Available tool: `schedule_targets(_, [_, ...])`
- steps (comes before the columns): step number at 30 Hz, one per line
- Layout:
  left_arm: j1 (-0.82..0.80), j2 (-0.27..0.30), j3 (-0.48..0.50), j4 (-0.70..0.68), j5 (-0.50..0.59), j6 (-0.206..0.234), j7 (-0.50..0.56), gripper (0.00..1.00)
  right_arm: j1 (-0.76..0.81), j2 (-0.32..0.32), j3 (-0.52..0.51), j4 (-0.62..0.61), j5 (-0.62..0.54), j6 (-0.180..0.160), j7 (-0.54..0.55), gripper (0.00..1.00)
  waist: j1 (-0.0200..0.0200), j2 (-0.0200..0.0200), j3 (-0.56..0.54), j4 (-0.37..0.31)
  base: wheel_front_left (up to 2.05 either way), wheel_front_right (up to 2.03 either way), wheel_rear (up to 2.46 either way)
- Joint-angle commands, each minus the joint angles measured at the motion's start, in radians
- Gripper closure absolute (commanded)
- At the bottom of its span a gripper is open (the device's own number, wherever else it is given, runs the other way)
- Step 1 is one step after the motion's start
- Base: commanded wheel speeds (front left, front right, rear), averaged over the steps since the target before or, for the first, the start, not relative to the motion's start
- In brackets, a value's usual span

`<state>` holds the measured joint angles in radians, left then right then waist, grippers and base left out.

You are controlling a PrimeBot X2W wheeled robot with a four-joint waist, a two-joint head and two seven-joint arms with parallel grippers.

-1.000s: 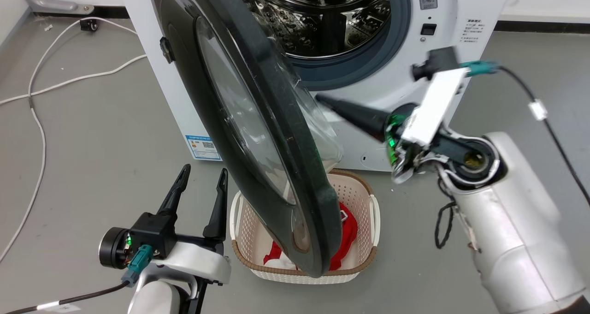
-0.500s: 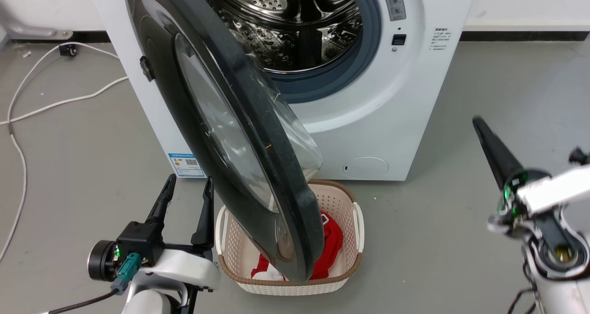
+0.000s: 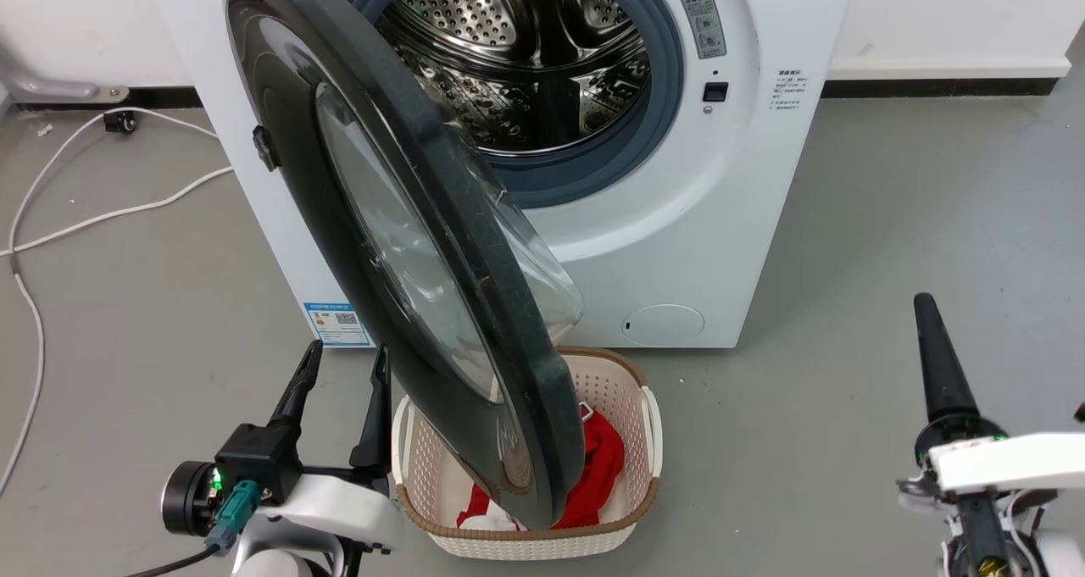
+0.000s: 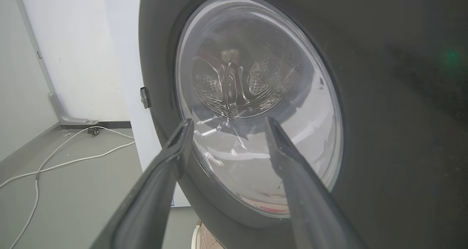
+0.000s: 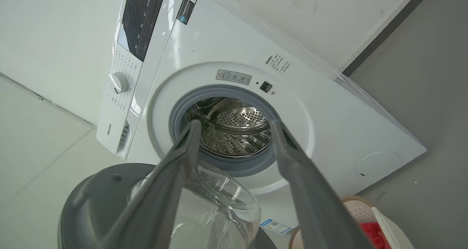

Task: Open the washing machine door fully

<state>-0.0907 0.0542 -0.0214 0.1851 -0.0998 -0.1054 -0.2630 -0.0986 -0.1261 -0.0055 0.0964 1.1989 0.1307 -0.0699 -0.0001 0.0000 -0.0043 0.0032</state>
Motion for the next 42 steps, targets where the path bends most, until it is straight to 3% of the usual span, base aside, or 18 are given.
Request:
schedule_targets(1, [0.006, -0.001, 0.002, -0.001, -0.001, 0.004, -0.002, 0.00, 0.021, 0.012, 0.004, -0.012, -0.085, 0.000, -0.040, 0.00, 0.0001, 0.0000, -0.001, 0.001, 0.00, 0.00, 0.00])
schedule_targets(5, [0.009, -0.001, -0.001, -0.001, -0.003, 0.006, -0.002, 0.00, 0.046, 0.027, -0.003, -0.032, -0.266, 0.000, -0.108, 0.00, 0.0001, 0.0000, -0.001, 0.003, 0.00, 0.00, 0.00])
schedule_targets(12, [0.003, -0.002, -0.004, -0.002, -0.003, 0.009, -0.002, 0.00, 0.073, 0.048, -0.036, -0.086, -0.729, 0.000, -0.150, 0.00, 0.0001, 0.0000, 0.000, 0.008, 0.00, 0.00, 0.00])
schedule_targets(13, [0.003, -0.002, -0.004, -0.002, -0.003, 0.009, -0.002, 0.00, 0.073, 0.048, -0.036, -0.086, -0.729, 0.000, -0.150, 0.00, 0.0001, 0.0000, 0.000, 0.008, 0.00, 0.00, 0.00])
schedule_targets(16, [0.001, -0.002, -0.005, -0.002, -0.001, 0.009, -0.002, 0.00, 0.097, 0.058, -0.034, -0.117, -0.925, 0.000, -0.138, 0.00, 0.0001, 0.0000, 0.001, 0.012, 0.00, 0.00, 0.00])
schedule_targets(21, [-0.005, -0.003, -0.008, -0.003, 0.003, 0.009, -0.002, 0.00, 0.142, 0.074, -0.035, -0.141, -1.098, 0.000, -0.113, 0.00, 0.0001, 0.0000, 0.003, 0.020, 0.00, 0.00, 0.00])
schedule_targets(41, [-0.009, -0.003, -0.013, -0.002, 0.022, 0.006, -0.002, 0.00, 0.172, 0.078, -0.045, -0.109, -1.102, 0.000, -0.122, 0.00, 0.0001, 0.0000, 0.011, 0.027, 0.00, 0.00, 0.00])
schedule_targets(42, [-0.010, -0.003, -0.012, -0.003, 0.023, 0.006, -0.002, 0.04, 0.172, 0.078, -0.044, -0.109, -1.097, 0.000, -0.123, 0.00, 0.0001, 0.0000, 0.012, 0.026, 0.00, 0.00, 0.00])
